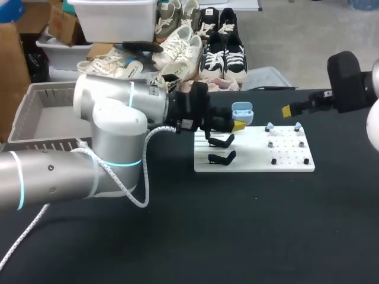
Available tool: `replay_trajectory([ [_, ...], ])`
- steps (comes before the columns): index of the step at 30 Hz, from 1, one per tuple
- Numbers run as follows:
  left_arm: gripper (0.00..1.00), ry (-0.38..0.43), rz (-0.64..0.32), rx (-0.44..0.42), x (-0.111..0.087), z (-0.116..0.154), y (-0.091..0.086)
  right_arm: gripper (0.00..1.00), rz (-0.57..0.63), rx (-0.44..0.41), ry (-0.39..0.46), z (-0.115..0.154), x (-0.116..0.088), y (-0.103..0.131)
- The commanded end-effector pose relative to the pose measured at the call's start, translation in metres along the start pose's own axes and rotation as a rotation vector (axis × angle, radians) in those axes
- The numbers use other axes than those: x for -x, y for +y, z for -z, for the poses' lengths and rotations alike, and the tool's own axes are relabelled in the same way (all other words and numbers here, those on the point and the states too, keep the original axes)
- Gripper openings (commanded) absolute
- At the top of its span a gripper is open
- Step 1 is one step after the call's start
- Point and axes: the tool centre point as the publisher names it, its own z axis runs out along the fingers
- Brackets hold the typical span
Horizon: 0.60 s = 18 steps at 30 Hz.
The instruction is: Pick up each earbud case from the left stands, insert the matching earbuds, close the lid, and place the case in the box.
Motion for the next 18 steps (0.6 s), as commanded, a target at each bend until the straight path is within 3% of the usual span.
replay_trajectory([
  [1,0.0,-0.003,-0.006,-0.012,-0.006,-0.008,0.007,1.0,-0.001,-0.015,0.012,0.006,0.0,0.002],
  [18,0.0,0.028,-0.009,-0.038,-0.019,-0.017,0.013,1.0,-0.008,-0.038,0.012,0.014,-0.004,0.0],
])
